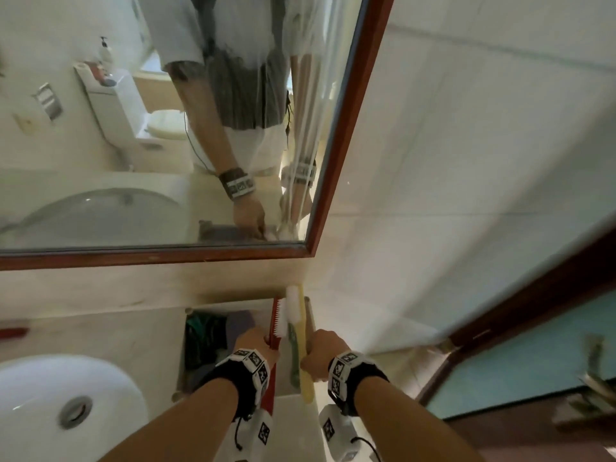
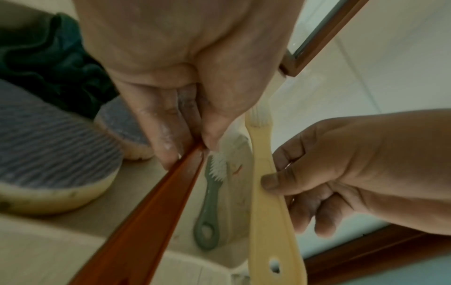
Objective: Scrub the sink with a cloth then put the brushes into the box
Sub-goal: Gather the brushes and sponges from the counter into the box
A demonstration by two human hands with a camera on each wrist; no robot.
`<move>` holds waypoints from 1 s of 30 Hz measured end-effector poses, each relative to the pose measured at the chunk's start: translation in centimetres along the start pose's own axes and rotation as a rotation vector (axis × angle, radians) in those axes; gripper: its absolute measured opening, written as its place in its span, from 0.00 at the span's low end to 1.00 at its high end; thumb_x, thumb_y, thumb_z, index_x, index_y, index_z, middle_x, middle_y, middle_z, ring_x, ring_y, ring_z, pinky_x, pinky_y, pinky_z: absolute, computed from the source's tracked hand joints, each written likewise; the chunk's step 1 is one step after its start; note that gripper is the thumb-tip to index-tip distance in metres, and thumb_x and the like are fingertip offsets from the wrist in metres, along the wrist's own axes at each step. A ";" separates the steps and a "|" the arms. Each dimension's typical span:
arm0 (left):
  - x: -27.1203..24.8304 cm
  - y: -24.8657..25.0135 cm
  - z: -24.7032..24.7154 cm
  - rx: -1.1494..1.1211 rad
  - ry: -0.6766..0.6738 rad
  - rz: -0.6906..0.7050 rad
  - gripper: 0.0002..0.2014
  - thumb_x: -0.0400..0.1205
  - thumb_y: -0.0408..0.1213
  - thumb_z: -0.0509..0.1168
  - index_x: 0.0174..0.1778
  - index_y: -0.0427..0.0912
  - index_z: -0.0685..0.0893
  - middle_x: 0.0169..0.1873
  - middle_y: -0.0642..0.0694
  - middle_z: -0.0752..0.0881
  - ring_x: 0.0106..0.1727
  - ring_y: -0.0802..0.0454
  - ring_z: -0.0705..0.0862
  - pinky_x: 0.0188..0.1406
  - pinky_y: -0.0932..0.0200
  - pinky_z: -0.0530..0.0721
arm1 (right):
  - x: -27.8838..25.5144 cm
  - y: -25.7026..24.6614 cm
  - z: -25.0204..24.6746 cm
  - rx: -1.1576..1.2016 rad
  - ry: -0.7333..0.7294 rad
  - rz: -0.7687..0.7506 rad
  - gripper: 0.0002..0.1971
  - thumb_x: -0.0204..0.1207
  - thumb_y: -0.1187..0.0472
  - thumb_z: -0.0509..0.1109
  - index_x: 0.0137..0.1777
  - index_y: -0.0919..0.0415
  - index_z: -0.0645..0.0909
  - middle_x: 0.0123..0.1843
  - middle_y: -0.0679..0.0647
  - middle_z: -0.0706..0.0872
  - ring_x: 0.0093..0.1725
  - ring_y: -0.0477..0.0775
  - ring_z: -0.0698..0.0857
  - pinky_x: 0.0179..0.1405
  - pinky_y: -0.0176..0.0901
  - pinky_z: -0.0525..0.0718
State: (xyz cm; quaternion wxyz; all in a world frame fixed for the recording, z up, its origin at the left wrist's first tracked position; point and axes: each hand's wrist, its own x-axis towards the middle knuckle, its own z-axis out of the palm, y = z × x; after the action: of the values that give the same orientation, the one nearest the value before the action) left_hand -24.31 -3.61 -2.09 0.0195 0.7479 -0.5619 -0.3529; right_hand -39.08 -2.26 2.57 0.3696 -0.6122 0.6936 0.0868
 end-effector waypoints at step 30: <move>2.8 -0.9 5.3 -0.084 -0.075 0.023 0.12 0.81 0.46 0.65 0.38 0.42 0.83 0.34 0.47 0.83 0.45 0.45 0.87 0.38 0.61 0.79 | 5.8 1.0 3.5 -0.192 0.097 0.049 0.11 0.75 0.52 0.66 0.51 0.58 0.82 0.48 0.55 0.88 0.46 0.58 0.89 0.48 0.50 0.89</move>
State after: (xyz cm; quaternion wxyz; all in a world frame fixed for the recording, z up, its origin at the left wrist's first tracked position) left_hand -26.19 -3.73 -7.86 0.0336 0.7261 -0.5555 -0.4038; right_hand -38.45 -4.54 -3.84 0.2731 -0.6309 0.7141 0.1321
